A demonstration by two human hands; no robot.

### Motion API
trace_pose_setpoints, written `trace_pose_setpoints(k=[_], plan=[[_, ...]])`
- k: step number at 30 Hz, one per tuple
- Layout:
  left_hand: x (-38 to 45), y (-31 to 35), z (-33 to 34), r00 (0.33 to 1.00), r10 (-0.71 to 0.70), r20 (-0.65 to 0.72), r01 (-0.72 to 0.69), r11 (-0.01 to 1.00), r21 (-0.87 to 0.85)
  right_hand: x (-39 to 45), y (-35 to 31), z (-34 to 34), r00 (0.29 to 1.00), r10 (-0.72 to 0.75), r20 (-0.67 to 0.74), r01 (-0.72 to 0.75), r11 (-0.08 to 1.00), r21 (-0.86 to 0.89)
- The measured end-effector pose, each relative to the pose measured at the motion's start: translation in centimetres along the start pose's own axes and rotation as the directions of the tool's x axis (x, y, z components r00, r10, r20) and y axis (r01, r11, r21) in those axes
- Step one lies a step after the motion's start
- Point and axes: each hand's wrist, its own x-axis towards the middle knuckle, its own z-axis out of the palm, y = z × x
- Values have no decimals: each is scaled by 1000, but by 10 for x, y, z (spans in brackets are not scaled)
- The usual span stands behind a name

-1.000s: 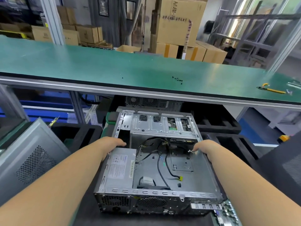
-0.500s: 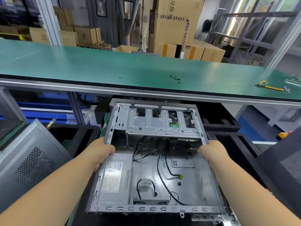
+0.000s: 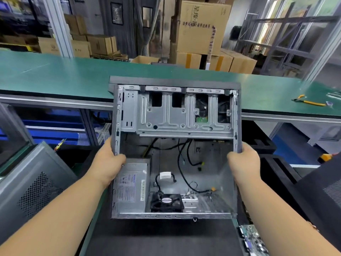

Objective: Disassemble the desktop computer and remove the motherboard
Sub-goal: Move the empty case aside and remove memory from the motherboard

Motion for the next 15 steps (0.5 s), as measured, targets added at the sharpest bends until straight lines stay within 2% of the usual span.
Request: trace_pose_setpoints(k=[7, 15], plan=[[15, 0, 10, 991, 118, -57, -114, 991, 64, 14, -6, 23, 997, -52, -63, 59, 990, 125], [14, -20, 18, 993, 89, -81, -81, 992, 97, 7, 30, 31, 994, -90, -67, 101, 975, 198]])
